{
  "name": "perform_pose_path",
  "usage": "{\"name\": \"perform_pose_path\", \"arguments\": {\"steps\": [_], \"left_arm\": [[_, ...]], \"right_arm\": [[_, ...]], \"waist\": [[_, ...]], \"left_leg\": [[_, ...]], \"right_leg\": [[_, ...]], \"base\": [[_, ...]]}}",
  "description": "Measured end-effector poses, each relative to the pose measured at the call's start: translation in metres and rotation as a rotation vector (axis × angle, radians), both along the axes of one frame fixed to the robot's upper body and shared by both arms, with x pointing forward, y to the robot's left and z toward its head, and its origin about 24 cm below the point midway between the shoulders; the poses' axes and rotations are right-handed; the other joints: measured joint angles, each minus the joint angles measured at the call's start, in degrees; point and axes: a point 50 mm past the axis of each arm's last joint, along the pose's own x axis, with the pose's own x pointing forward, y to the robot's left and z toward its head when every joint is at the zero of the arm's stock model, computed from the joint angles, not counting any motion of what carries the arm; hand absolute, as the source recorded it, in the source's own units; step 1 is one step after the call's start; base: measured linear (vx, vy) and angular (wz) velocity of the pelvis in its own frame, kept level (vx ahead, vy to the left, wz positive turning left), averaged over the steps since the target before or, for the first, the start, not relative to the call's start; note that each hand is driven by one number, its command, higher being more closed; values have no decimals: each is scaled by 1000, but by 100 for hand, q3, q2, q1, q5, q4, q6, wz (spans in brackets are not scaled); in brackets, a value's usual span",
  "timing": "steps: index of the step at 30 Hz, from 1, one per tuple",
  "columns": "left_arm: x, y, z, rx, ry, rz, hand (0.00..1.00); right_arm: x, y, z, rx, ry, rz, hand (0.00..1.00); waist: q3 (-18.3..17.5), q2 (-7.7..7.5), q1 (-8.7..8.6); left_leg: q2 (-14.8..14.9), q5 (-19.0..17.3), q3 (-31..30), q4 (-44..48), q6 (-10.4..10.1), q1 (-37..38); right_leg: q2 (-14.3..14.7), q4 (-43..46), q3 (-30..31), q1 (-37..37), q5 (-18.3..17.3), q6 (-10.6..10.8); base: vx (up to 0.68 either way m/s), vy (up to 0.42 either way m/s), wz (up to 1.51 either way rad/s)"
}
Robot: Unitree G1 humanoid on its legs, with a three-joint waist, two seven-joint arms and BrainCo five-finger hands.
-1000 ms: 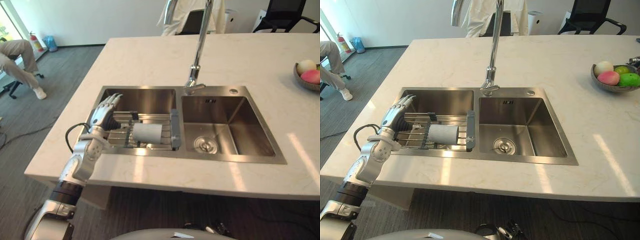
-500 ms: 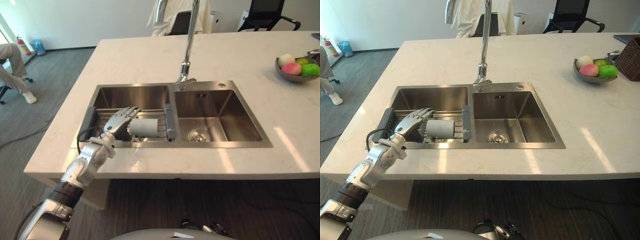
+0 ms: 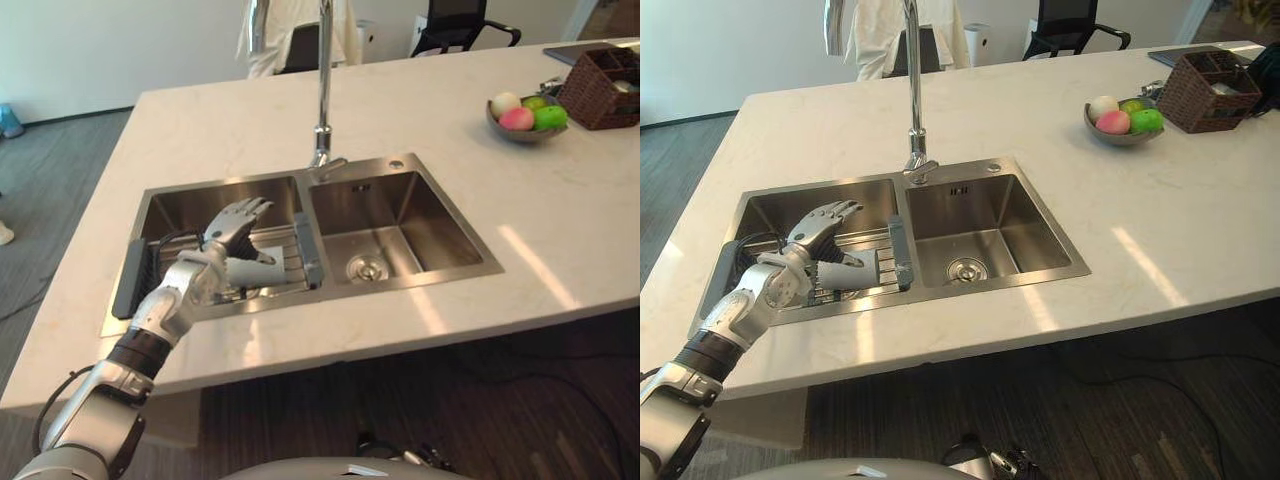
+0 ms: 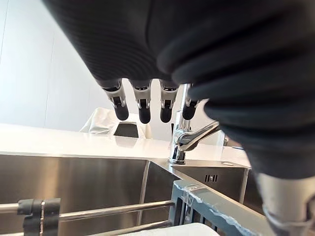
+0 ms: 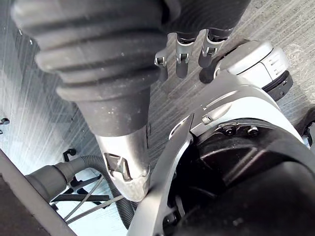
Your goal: Walk over to the sink, pick up the cup, carry it to the dishwasher, place the cup inside the dishwasher, then close the dishwasher door
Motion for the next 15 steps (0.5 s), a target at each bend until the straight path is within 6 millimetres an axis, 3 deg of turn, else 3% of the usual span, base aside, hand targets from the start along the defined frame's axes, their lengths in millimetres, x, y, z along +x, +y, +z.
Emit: {"name": "perform_pose_path", "arguments": {"steps": [6,15], "left_arm": [[2,13,-13,20,45,53,0],[1,15,-18,24,58,54,0]], "right_arm": [[-3,1,0,3,8,-3,0],[-5,1,-1,6,15,-4,0]], "waist": [[-23,-35,-10],[-39,-51,-30]], "left_leg": [[1,-28,112,0,-12,-11],[8,-64,148,3,-42,-14]], "right_leg": [[6,-7,75,-77,19,-10],[29,-58,88,-48,46,33]], "base": [[-22,-15,-9],[3,-2,0]]}}
